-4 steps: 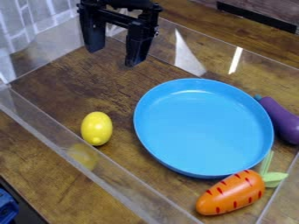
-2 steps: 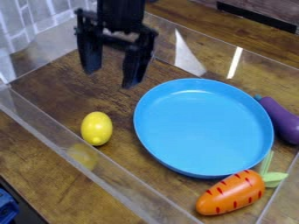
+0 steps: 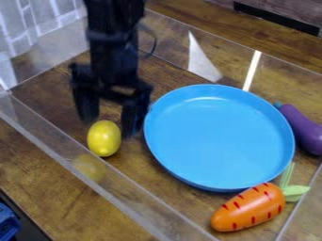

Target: Put the lemon on the blue tray

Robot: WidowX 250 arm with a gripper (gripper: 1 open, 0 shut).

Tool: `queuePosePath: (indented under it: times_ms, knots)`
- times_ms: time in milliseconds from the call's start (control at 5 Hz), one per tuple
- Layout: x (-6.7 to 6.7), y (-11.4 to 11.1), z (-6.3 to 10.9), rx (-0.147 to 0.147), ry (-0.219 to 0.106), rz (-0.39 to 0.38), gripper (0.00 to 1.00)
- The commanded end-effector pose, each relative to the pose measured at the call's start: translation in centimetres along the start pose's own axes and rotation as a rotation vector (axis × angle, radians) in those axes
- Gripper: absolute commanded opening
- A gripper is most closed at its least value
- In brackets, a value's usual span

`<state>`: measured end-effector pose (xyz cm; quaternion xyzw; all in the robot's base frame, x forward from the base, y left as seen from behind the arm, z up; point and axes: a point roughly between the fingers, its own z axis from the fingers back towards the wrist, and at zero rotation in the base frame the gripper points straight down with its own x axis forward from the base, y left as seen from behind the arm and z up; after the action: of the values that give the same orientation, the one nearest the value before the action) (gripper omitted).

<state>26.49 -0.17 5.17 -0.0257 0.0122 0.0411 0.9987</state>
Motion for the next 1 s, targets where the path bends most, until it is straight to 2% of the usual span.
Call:
queuePosePath:
  times_ms: [0,200,600,800]
  knots:
    - [0.1,0.5,1.0,-0.046,-0.071,0.003,1.0]
    - [0.8,0.6,1.7,-0.075,-0.11,-0.025,1.0]
    - [2.5,1.8,2.9,-0.101,-0.167,-0.032,1.0]
    - [3.0,1.4,1.7,-0.103,-0.179,-0.047,1.0]
